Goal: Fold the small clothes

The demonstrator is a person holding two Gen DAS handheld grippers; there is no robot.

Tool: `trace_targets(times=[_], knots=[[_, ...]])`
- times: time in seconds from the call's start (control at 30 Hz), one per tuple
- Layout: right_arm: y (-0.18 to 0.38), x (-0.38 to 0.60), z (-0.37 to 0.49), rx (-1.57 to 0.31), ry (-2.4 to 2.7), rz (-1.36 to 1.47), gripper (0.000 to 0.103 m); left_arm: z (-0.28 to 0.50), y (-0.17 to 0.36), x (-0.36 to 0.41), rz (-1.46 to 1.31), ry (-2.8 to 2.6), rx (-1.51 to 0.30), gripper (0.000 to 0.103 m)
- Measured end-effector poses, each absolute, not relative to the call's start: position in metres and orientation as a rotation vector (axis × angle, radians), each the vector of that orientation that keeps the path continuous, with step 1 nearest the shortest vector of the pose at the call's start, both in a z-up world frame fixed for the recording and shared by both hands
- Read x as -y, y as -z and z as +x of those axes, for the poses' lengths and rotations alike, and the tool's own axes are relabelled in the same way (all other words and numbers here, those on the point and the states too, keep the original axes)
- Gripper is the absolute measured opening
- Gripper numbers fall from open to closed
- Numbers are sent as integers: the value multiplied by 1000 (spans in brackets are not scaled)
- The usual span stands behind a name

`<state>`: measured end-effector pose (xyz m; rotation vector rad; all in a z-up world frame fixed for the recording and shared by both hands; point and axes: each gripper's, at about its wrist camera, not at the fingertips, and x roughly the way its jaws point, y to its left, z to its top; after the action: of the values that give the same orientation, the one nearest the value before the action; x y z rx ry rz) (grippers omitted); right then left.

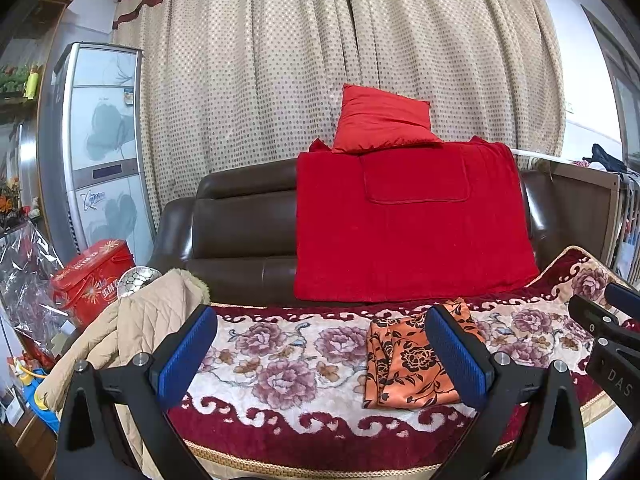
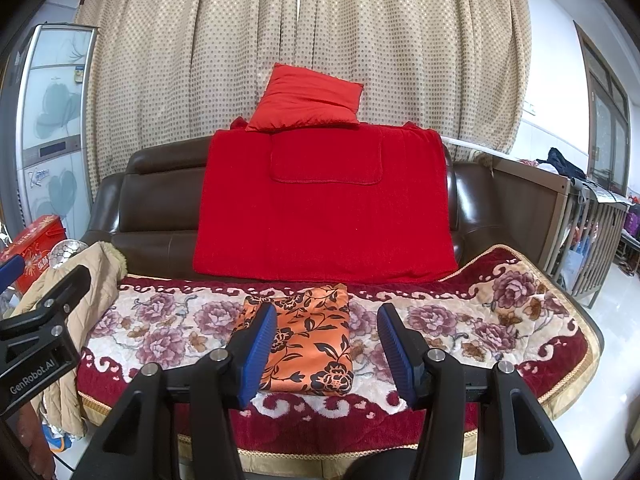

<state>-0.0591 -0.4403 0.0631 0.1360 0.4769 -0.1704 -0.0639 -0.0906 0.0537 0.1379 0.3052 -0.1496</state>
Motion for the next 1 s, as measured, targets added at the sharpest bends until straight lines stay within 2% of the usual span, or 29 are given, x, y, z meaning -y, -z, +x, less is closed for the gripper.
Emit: trace_targets(times=[1.0], knots=[[-54,435,-45,-506,181,134,57,-46,-40,88,148,162,-334,103]])
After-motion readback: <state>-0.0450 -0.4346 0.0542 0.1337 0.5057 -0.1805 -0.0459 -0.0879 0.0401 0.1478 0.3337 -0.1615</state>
